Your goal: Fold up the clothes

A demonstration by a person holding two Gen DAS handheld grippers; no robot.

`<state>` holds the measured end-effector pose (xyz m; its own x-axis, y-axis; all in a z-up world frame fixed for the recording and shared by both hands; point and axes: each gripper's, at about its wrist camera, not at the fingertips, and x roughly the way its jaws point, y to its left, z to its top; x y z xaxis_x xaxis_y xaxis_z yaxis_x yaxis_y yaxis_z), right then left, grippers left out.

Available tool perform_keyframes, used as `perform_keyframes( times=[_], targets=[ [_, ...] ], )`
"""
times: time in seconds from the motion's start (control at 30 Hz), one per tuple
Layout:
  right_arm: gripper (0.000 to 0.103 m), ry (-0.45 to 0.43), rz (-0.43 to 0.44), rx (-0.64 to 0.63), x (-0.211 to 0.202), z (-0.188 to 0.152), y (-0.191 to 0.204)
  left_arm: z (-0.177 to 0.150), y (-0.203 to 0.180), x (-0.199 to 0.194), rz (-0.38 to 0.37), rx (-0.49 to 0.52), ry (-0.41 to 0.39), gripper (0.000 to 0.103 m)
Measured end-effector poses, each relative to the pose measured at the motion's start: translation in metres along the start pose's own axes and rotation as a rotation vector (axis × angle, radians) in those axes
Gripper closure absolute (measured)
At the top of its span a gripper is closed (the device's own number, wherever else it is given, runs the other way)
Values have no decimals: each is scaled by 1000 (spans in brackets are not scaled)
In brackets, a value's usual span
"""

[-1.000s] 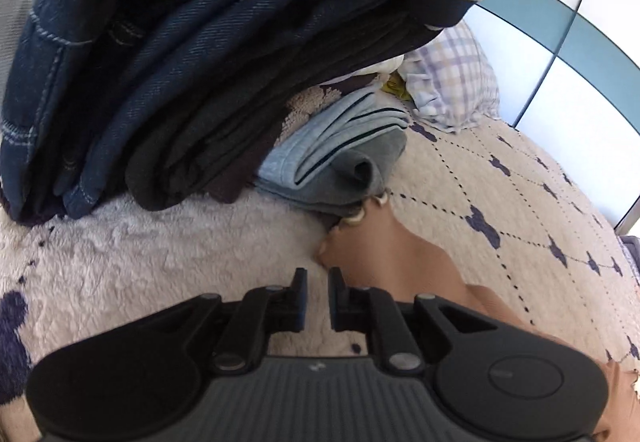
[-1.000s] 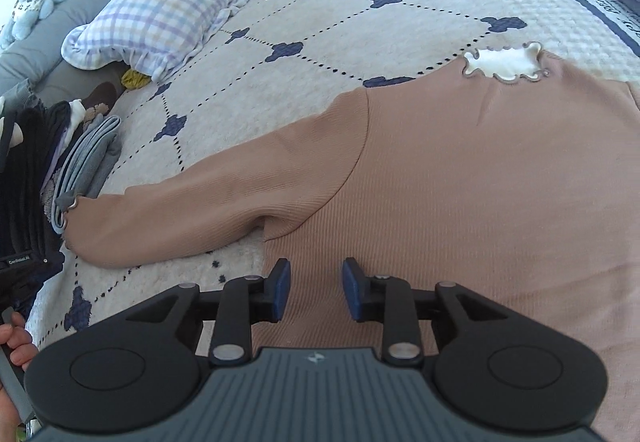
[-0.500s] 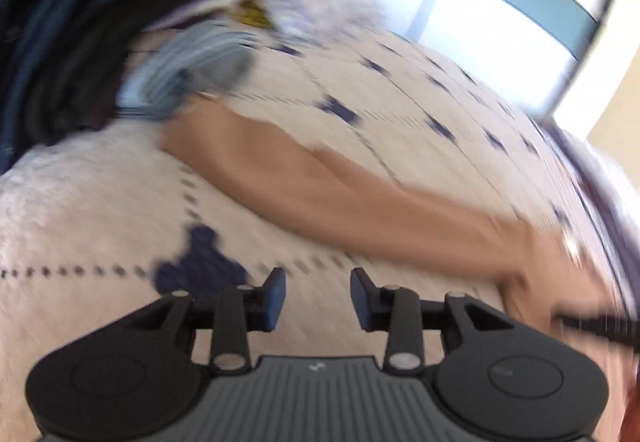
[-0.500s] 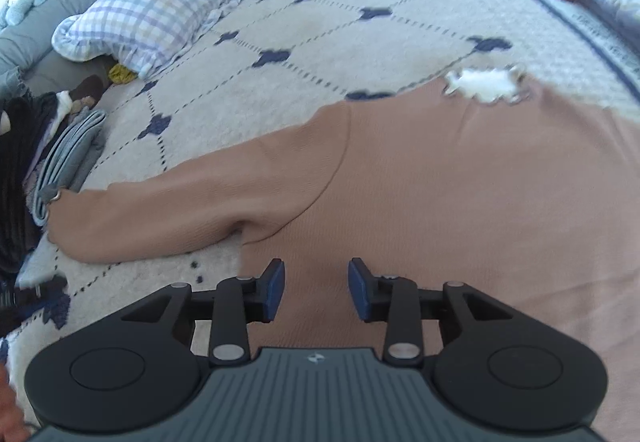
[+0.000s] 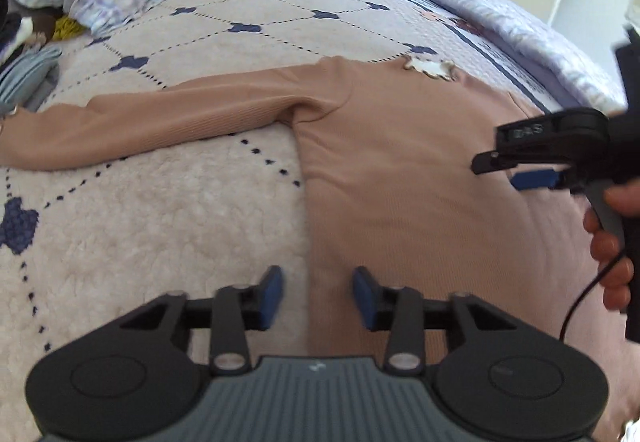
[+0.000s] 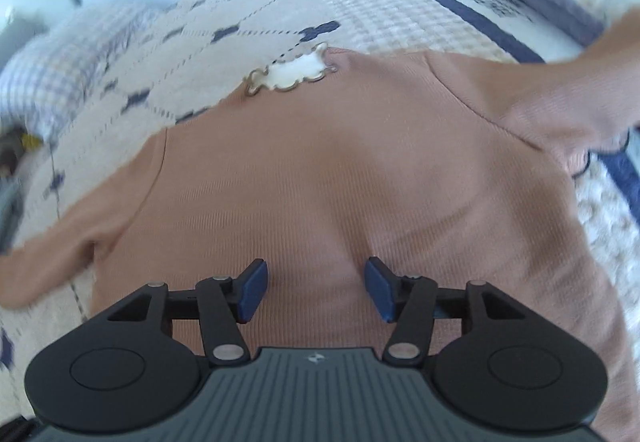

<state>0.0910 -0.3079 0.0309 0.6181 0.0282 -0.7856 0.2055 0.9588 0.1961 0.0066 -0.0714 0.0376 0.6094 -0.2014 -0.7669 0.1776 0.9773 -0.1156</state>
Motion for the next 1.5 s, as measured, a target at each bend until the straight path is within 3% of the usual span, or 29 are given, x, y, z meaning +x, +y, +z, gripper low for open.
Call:
perform_keyframes(
  times=[0.03, 0.17, 0.3, 0.5, 0.6, 0.67, 0.73, 0.83, 0.9, 0.97, 1.03, 1.07, 1.13, 1.2, 1.23, 1.27, 1.37, 1.43, 1.5],
  targets=[
    [45, 3, -24, -48, 1, -2, 7, -1, 1, -2, -6, -11, 5, 95],
    [44, -1, -84, -135, 0, -12, 22, -9, 1, -10, -15, -33, 7, 96],
    [43, -5, -89, -203, -8, -27, 26, -16, -6, -19, 9, -13, 9, 97],
    [42, 64, 48, -255, -26, -37, 0, -5, -10, -34, 43, 21, 27, 96],
    [39, 75, 129, -205, -30, -41, -17, 16, -7, -49, 43, -17, -18, 96],
    [39, 108, 137, -292, -35, -41, -15, 31, -8, -60, 46, -43, -60, 93],
    [37, 178, 113, -390, -42, -38, -10, 44, -14, -59, 44, -71, -83, 92],
    [35, 247, -8, -351, -55, -18, -13, 62, -25, -56, 56, -127, -119, 90],
    [35, 157, -6, -215, -82, 4, -19, 73, -34, -54, 68, -186, -147, 90],
    [35, 56, 110, -31, -119, 23, -26, 79, -44, -61, 0, -219, -173, 88],
    [35, -40, 248, 66, -160, 40, -23, 85, -54, -75, -43, -193, -217, 83],
    [34, -91, 296, 75, -180, 49, -17, 88, -60, -85, -55, -170, -246, 76],
    [27, -182, 325, 52, -215, 55, -8, 84, -65, -101, -42, -132, -322, 51],
    [12, -267, 310, -1, -242, 53, -3, 76, -68, -109, -35, -102, -375, 43],
    [7, -305, 271, -49, -247, 47, -3, 72, -68, -103, -44, -96, -364, 43],
    [0, -328, 220, -96, -241, 38, -7, 67, -68, -93, -42, -99, -342, 43],
    [0, -333, 56, -208, -186, 6, -28, 51, -75, -47, 44, -41, -271, 43],
    [10, -235, 54, -174, -135, -9, -53, 45, -78, -20, 57, 2, -212, 45],
    [32, -142, 86, -155, -94, -23, -74, 47, -76, -7, 21, -8, -196, 44]
  ],
)
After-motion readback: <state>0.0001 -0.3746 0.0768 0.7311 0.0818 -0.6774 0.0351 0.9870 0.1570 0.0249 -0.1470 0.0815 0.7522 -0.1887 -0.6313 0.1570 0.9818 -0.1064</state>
